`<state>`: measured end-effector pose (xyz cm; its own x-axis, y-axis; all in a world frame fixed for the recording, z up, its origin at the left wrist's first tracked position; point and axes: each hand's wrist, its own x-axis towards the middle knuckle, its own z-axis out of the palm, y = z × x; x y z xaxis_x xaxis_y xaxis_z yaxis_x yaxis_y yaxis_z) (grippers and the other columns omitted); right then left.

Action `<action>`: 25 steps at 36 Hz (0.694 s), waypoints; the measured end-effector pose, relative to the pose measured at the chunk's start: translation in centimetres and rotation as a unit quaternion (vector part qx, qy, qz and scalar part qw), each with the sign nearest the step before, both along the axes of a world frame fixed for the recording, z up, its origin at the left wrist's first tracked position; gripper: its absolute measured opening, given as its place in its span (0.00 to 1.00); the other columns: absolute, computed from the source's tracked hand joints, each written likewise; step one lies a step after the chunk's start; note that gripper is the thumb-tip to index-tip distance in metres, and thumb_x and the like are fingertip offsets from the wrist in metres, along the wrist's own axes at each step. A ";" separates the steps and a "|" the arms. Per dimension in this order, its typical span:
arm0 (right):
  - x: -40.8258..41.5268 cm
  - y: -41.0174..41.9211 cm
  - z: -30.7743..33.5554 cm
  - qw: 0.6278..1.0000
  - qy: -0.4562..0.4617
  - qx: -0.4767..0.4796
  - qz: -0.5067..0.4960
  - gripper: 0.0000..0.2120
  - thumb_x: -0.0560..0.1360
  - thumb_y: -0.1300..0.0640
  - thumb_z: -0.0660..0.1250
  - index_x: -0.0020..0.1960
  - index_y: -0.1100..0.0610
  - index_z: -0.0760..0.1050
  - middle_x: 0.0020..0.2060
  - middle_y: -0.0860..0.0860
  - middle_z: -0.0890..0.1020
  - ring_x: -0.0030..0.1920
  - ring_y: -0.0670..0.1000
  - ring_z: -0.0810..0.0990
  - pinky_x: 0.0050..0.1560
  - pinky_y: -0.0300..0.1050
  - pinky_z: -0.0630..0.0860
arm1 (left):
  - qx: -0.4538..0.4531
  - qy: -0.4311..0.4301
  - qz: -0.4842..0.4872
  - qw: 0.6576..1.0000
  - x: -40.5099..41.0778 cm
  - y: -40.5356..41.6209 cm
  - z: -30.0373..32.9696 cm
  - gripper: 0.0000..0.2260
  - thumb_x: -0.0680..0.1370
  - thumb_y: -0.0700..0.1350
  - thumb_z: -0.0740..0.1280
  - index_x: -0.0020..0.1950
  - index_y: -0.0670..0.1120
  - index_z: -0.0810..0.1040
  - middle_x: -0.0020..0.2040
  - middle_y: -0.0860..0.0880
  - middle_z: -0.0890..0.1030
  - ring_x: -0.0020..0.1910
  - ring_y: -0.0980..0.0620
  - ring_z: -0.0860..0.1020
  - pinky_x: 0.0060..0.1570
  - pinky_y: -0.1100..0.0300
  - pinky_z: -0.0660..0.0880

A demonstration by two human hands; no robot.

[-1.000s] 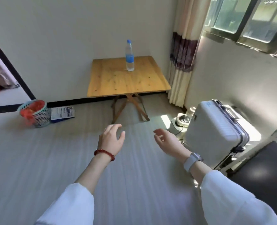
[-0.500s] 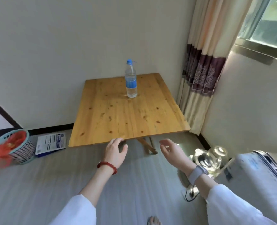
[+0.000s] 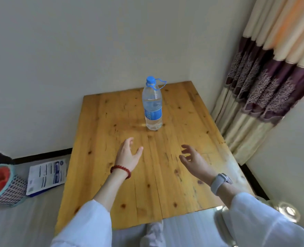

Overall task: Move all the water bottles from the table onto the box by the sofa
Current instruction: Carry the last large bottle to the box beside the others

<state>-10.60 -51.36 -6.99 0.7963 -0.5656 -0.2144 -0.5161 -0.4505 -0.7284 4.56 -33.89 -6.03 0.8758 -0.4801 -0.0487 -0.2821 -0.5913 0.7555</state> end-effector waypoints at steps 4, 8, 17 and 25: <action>6.4 -3.1 -1.0 1.000 0.020 0.007 -0.017 0.22 0.77 0.54 0.61 0.70 0.55 0.61 0.61 0.54 0.74 0.53 0.53 0.78 0.53 0.46 0.74 | -0.040 0.074 -0.024 0.996 7.5 -6.6 -1.3 0.35 0.71 0.53 0.69 0.72 0.49 0.54 0.71 0.48 0.63 0.65 0.48 0.68 0.62 0.52 0.69; 10.9 -5.9 -2.0 0.998 0.050 0.017 -0.030 0.23 0.77 0.53 0.60 0.70 0.53 0.60 0.62 0.53 0.74 0.55 0.52 0.78 0.54 0.45 0.74 | -0.076 0.108 -0.039 0.991 13.4 -12.9 -2.8 0.47 0.66 0.53 0.74 0.74 0.49 0.45 0.76 0.47 0.53 0.73 0.49 0.56 0.71 0.51 0.58; 16.3 -9.8 -5.2 0.993 0.080 0.057 -0.072 0.23 0.76 0.52 0.62 0.70 0.51 0.60 0.62 0.50 0.73 0.57 0.50 0.76 0.56 0.44 0.73 | -0.244 0.038 -0.106 0.963 18.6 -20.4 -4.7 0.34 0.59 0.50 0.77 0.55 0.72 0.63 0.52 0.73 0.72 0.51 0.72 0.73 0.41 0.80 0.69; 18.7 -10.9 -6.4 0.989 0.040 0.119 -0.082 0.34 0.72 0.44 0.66 0.73 0.49 0.54 0.70 0.50 0.65 0.66 0.50 0.69 0.61 0.43 0.69 | -0.169 0.087 -0.067 0.979 21.7 -22.8 -4.9 0.34 0.54 0.65 0.73 0.54 0.57 0.64 0.46 0.64 0.73 0.43 0.78 0.71 0.34 0.81 0.68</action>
